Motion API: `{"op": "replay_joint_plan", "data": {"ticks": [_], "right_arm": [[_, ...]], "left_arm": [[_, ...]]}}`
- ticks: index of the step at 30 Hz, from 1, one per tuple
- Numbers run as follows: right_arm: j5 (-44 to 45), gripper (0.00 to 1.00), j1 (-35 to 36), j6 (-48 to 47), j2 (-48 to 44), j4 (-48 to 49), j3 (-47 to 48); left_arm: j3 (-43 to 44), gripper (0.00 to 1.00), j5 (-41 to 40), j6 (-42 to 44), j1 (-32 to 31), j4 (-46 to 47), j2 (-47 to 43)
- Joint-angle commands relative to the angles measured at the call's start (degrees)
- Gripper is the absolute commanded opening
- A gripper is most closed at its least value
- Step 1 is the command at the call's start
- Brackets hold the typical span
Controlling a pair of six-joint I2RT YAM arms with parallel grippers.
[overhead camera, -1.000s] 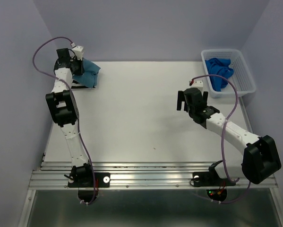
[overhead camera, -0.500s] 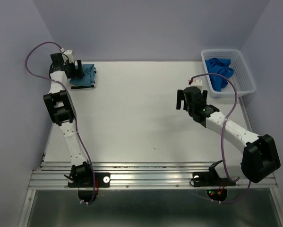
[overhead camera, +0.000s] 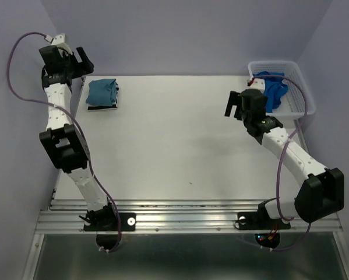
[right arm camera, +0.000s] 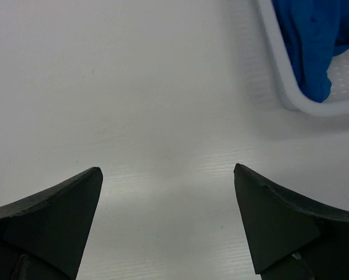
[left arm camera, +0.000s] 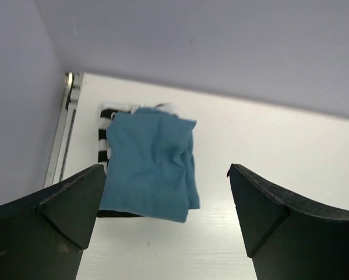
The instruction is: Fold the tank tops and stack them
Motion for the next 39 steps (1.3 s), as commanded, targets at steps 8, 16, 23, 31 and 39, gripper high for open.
{"op": "replay_joint_plan", "data": {"ticks": [8,16,23,31,39], "right_arm": [[-7.9,1.00,-23.2,2.7,16.0,-1.0,23.7],[-7.9,1.00,-29.7,4.2,42.0,-8.1,43.2],[-4.1,0.32,-30.2,2.3,47.4,-11.6,50.6],[-11.5,0.01,-30.2,0.3,27.1,1.6,39.0],[-44.5,0.01,-27.1,1.0,15.0,-3.9,44.8]], "left_arm": [[-26.1,0.99,-3.9,-18.9,-3.4,16.7,-29.4],[-59.7,0.99,-7.1,-25.2,-15.1,34.7,-51.8],[-63.7,0.99,-7.5,-25.0,-17.0,29.0,-57.7],[-67.6,0.99,-7.4,-26.1,-19.5,25.3,-67.0],[-74.4,0.99,-4.2,-30.6,-20.4,24.2,-75.8]]}}
